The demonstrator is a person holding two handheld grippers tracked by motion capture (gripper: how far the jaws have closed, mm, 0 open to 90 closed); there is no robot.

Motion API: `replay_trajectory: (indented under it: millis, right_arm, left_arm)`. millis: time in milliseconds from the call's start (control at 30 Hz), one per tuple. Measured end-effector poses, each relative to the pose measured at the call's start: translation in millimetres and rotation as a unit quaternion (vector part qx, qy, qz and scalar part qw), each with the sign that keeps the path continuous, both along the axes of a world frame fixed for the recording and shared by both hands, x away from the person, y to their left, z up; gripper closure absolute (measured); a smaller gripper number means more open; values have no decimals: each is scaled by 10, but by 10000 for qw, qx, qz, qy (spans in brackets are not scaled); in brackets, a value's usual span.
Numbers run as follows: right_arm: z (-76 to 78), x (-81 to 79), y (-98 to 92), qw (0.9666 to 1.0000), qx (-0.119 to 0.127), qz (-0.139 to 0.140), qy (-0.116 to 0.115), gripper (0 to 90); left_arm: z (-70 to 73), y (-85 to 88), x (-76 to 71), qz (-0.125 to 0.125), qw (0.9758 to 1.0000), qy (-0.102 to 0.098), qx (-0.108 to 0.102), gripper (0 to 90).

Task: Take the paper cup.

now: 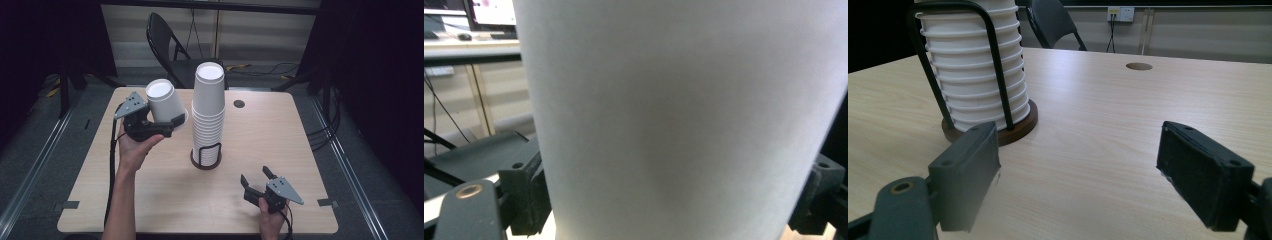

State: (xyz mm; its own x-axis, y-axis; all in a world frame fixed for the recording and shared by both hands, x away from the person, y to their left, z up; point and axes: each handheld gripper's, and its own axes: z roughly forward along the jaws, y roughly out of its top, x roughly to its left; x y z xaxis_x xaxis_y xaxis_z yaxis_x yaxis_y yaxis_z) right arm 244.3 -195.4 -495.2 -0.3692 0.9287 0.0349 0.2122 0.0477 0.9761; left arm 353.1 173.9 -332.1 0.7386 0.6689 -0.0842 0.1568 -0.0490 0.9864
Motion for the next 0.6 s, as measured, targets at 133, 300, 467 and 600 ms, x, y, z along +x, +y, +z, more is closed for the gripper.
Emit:
replay_trajectory:
  millis: [133,300,467,600]
  right_arm:
    - [1,0,6,10000,-35,7,12,166]
    - [0,-8,9,10000,-31,14,-33,163]
    - [4,7,44,9998,-85,163,66,153]
    - [7,10,70,9995,-122,266,109,147]
  left_arm:
    - [-124,7,-40,-43,9999,94,-21,138]
    - [-206,5,-107,-62,9998,167,103,138]
    - [-293,-14,-168,-72,9996,221,131,136]
    - [-393,-67,-225,-120,9994,242,193,136]
